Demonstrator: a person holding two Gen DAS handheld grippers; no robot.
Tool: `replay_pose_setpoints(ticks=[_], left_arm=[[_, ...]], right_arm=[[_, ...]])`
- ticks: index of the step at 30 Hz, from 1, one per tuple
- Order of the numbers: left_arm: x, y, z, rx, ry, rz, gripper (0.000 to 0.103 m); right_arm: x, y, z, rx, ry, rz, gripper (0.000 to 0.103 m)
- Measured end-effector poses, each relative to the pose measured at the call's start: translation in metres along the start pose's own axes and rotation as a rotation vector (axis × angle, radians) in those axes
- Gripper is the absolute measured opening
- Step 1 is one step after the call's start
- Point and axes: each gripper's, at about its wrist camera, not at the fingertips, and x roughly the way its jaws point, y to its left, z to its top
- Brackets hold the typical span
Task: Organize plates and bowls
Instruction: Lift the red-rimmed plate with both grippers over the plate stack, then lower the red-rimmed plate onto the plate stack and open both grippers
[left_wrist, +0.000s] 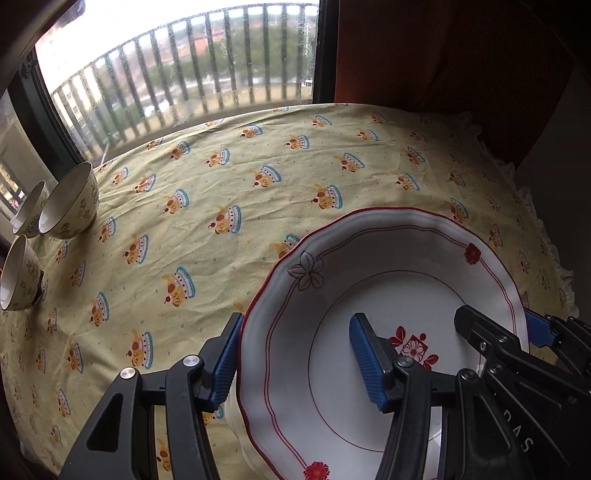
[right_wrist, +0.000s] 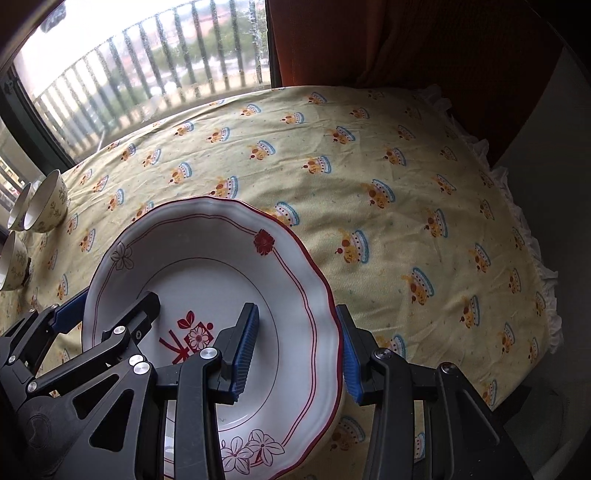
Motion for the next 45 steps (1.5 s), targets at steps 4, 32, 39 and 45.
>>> replay_pose_setpoints(ticks=[4, 32, 39, 45], left_arm=[[0.01, 0.002, -0.012, -0.022, 0.026, -0.011, 0.058], [0.021, -0.015, -0.027, 0.018, 0.017, 0.075, 0.057], [0.024, -0.022, -0.029, 0.05, 0.018, 0.093, 0.067], [0.025, -0.02, -0.028, 0.048, 0.029, 0.073, 0.075]], right_arm=[[0.006, -0.001, -0.01, 0.004, 0.016, -0.012, 0.046], [0.023, -0.009, -0.019, -0.028, 0.045, -0.022, 0.043], [0.018, -0.018, -0.018, -0.009, 0.052, 0.002, 0.03], [0.018, -0.017, -0.016, -0.022, 0.05, -0.001, 0.024]])
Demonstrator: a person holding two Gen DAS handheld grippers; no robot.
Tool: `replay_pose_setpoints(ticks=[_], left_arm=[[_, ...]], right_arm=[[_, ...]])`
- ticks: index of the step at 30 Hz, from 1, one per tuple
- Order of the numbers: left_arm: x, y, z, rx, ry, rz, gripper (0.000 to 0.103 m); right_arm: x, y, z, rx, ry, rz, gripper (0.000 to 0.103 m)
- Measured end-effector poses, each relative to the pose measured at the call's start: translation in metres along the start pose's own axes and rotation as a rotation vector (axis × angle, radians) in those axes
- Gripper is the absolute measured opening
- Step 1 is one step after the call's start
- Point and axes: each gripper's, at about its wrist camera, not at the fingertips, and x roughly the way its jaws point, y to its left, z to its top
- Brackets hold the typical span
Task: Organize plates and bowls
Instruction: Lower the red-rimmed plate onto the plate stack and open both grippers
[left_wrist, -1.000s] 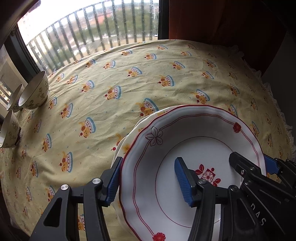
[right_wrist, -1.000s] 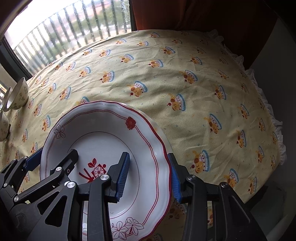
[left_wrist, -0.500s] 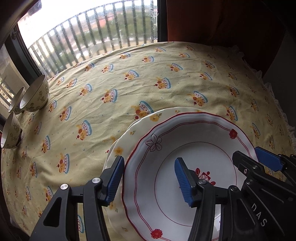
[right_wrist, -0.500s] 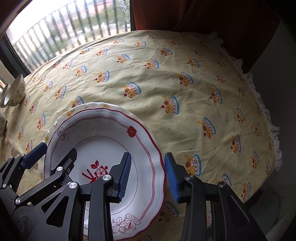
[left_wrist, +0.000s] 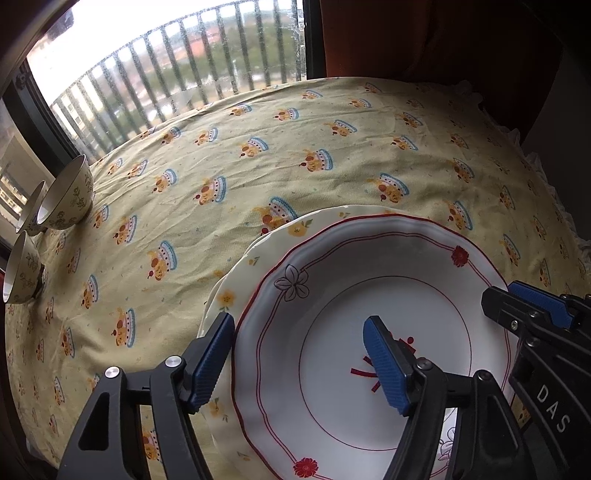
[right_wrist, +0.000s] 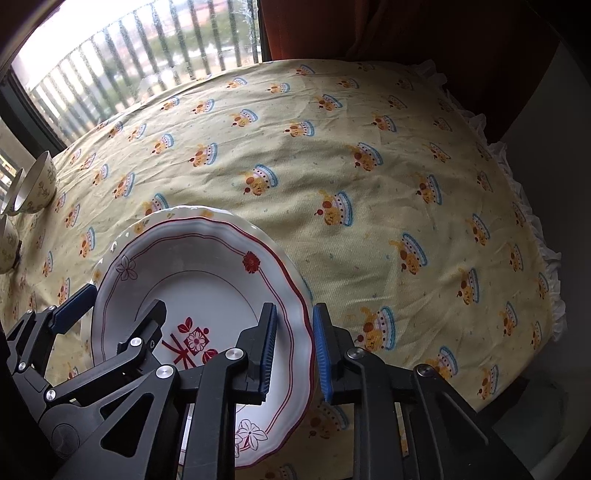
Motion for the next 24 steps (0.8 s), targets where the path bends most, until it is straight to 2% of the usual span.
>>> replay_pose_setpoints(ticks=[4, 7, 13, 18, 24], left_arm=[[0.0, -0.002, -0.003, 0.038, -0.004, 0.058, 0.078], [-0.003, 0.001, -0.004, 0.04, -0.01, 0.053, 0.08], [-0.003, 0.012, -0.006, -0.004, 0.014, -0.011, 0.084], [-0.007, 0.019, -0.008, -0.032, 0.024, -0.084, 0.089], [-0.015, 0.032, -0.017, -0.051, 0.017, -0.096, 0.092]], right_arm=[[0.003, 0.009, 0.004, -0.02, -0.005, -0.001, 0.024], [0.008, 0.014, 0.004, -0.029, -0.005, -0.01, 0.024], [0.009, 0.017, 0.003, -0.024, -0.012, -0.005, 0.024], [0.009, 0.022, 0.001, -0.042, -0.022, -0.019, 0.029], [-0.002, 0.031, -0.009, -0.019, -0.043, 0.029, 0.06]])
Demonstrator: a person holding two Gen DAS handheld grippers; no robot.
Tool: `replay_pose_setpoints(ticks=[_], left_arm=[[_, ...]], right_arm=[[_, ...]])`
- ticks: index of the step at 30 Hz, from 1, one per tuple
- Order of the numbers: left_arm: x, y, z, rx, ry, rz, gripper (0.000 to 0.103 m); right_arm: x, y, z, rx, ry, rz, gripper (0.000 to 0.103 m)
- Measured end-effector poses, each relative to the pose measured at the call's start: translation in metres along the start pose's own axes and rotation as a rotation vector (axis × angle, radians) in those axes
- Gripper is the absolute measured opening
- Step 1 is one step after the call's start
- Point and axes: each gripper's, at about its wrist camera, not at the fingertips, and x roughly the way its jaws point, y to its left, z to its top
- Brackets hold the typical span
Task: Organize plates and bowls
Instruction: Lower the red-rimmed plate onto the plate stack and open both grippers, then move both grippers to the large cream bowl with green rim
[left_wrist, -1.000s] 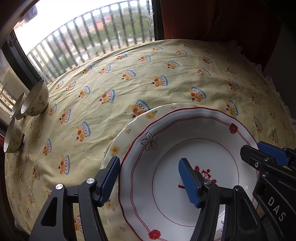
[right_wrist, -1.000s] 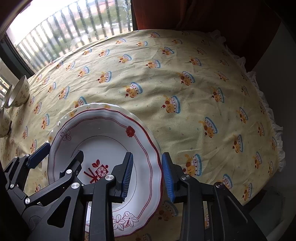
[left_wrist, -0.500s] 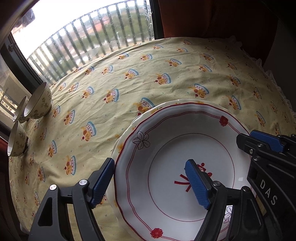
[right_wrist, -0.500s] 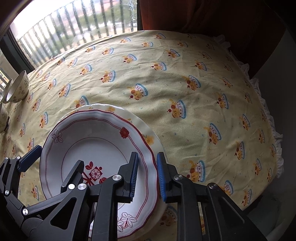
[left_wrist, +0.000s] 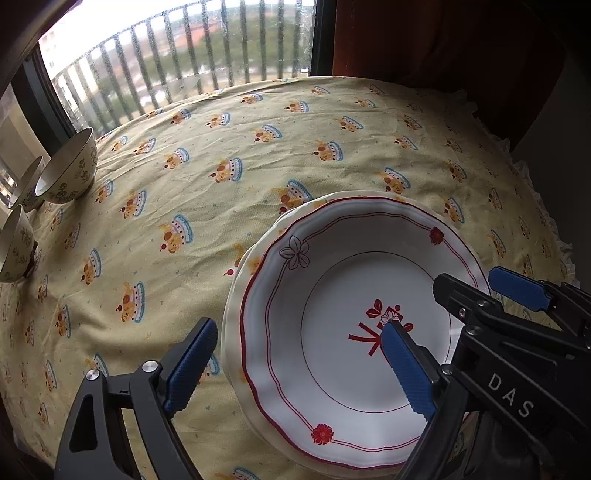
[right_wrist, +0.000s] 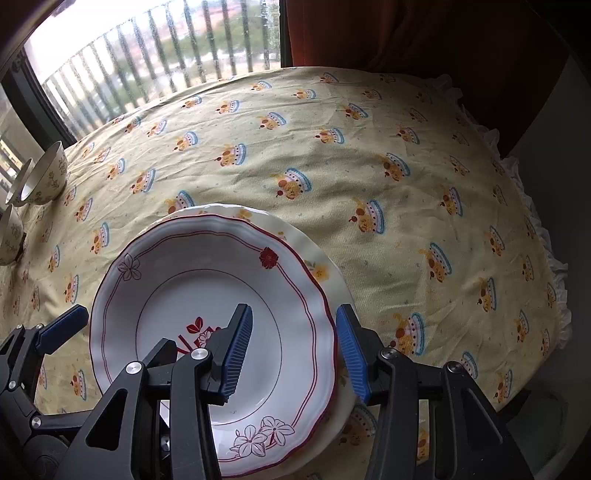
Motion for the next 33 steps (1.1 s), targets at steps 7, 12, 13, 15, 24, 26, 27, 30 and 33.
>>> replay_pose_setpoints(ticks=[7, 12, 13, 15, 24, 26, 27, 30, 33], left_arm=[[-0.02, 0.015, -0.004, -0.039, -0.026, 0.001, 0.092], [-0.039, 0.022, -0.001, -0.061, -0.077, 0.054, 0.092], [-0.042, 0.024, 0.0, -0.073, -0.082, 0.07, 0.092], [-0.047, 0.031, 0.001, -0.103, -0.097, 0.079, 0.092], [-0.06, 0.067, -0.006, -0.226, -0.126, 0.198, 0.09], [-0.063, 0.078, -0.007, -0.238, -0.131, 0.211, 0.089], [-0.064, 0.084, -0.007, -0.242, -0.137, 0.218, 0.089], [-0.063, 0.107, -0.011, -0.255, -0.137, 0.224, 0.088], [-0.062, 0.133, -0.015, -0.264, -0.134, 0.21, 0.087]], right_arm=[[-0.02, 0.018, -0.003, -0.009, -0.031, 0.044, 0.071], [-0.035, 0.03, 0.006, -0.04, -0.044, 0.072, 0.071], [-0.038, 0.034, 0.008, -0.053, -0.053, 0.078, 0.072], [-0.044, 0.041, 0.011, -0.076, -0.084, 0.091, 0.072], [-0.049, 0.084, 0.02, -0.179, -0.108, 0.146, 0.072], [-0.049, 0.097, 0.021, -0.191, -0.105, 0.158, 0.072], [-0.049, 0.104, 0.021, -0.198, -0.109, 0.165, 0.072], [-0.046, 0.128, 0.022, -0.216, -0.103, 0.172, 0.072], [-0.045, 0.156, 0.02, -0.227, -0.106, 0.155, 0.072]])
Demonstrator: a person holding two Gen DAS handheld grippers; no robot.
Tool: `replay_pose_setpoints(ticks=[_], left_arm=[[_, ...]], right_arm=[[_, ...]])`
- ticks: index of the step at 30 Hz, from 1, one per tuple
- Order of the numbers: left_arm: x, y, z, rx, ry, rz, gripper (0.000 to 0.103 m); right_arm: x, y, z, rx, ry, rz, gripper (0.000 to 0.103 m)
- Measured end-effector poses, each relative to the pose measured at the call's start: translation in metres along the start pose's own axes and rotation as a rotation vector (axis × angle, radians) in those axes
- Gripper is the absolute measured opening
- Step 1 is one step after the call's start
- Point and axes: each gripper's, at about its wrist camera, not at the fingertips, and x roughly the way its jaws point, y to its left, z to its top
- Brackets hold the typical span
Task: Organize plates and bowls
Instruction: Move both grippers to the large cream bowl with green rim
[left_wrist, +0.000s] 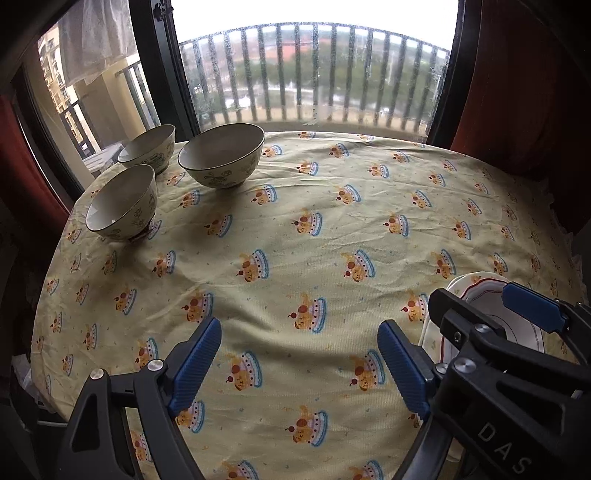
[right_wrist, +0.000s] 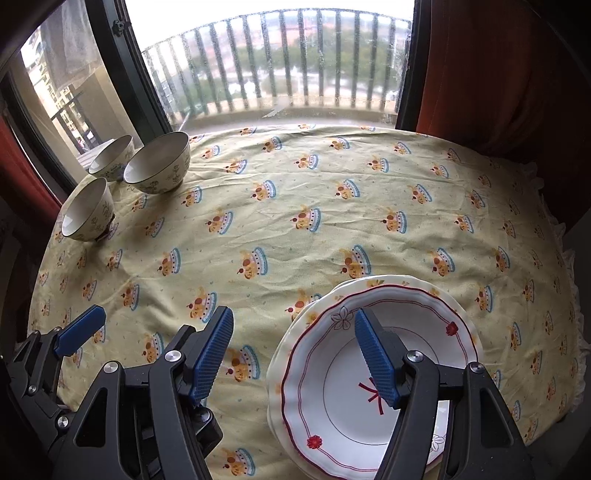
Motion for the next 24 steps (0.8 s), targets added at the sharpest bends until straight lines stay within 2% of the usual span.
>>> replay_pose_setpoints(ticks=[5, 13, 16, 21, 24], left_arm=[[0.01, 0.045, 0.006, 0.055, 0.018, -0.017, 0.081], [0.024, 0.117, 0.022, 0.096, 0.013, -0.032, 0.08], [0.027, 0.143, 0.031, 0.112, 0.006, -0.035, 0.08], [0.032, 0.182, 0.046, 0.087, -0.021, -0.023, 0.079], [0.034, 0.203, 0.058, 0.069, -0.041, -0.016, 0.073]], right_arm=[[0.007, 0.048, 0.0, 0.032, -0.012, -0.008, 0.072], [0.024, 0.125, 0.009, 0.048, -0.021, -0.029, 0.073], [0.028, 0.15, 0.016, 0.047, -0.033, -0.046, 0.077], [0.033, 0.186, 0.033, 0.056, -0.047, -0.049, 0.081], [0.037, 0.208, 0.046, 0.061, -0.067, -0.042, 0.081]])
